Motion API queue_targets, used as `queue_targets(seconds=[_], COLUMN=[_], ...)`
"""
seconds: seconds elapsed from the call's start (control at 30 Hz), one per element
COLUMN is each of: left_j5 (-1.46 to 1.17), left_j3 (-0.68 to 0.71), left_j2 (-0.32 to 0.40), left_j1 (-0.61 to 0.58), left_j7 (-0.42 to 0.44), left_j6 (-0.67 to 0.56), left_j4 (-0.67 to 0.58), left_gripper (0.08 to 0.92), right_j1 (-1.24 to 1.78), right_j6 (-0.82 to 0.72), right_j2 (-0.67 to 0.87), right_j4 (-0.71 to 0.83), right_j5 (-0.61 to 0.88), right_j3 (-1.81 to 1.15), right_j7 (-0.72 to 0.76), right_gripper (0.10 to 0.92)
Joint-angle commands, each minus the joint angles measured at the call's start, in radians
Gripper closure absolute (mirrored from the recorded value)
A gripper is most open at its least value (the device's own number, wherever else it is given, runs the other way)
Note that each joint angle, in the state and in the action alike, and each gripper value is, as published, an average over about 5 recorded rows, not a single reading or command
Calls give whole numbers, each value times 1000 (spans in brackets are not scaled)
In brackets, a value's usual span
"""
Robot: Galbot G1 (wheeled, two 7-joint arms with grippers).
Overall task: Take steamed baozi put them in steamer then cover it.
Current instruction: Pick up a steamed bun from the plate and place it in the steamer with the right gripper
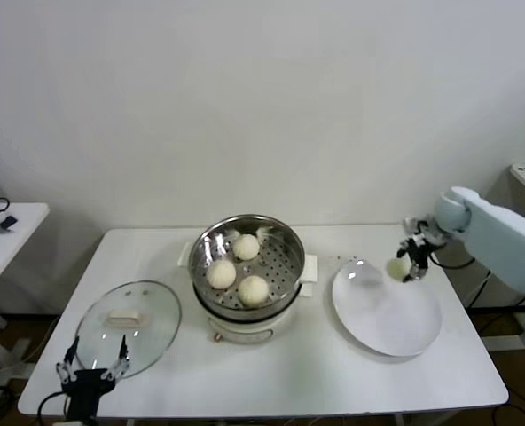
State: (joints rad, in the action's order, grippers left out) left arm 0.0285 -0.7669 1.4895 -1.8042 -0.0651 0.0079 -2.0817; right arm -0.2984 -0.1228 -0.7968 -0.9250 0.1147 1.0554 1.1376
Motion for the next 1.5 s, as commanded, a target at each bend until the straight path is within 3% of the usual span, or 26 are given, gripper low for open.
queue_targets(seconds=[0.03,0.33,0.6,1.0,1.5], left_j5=[-4,-37,-54,-67,-69], left_j3=[21,32,29,25,18], left_j2=[-2,-18,-25,-30,-29], left_j1=[-4,-12,-7,0,6], left_j7=[-1,-4,-3,1,1], left_j6=[-5,-6,-6,-9,-11], left_j4=[-4,-18,-18,-11,6], left_gripper=[177,177,177,177,177], right_j1=[-489,-614,-604,-479,-366], right_j6=[-81,-168,-225,-284,-281], right_j2=[-134,-317,-460,-517,-548], right_j4=[-55,-158,-224,-284,-202], right_j5=[440,725,859,868,806], right_j3=[394,529,599,655,665], right_j7=[-24,-107,-195,-313,-307], right_gripper=[331,330,330,330,330])
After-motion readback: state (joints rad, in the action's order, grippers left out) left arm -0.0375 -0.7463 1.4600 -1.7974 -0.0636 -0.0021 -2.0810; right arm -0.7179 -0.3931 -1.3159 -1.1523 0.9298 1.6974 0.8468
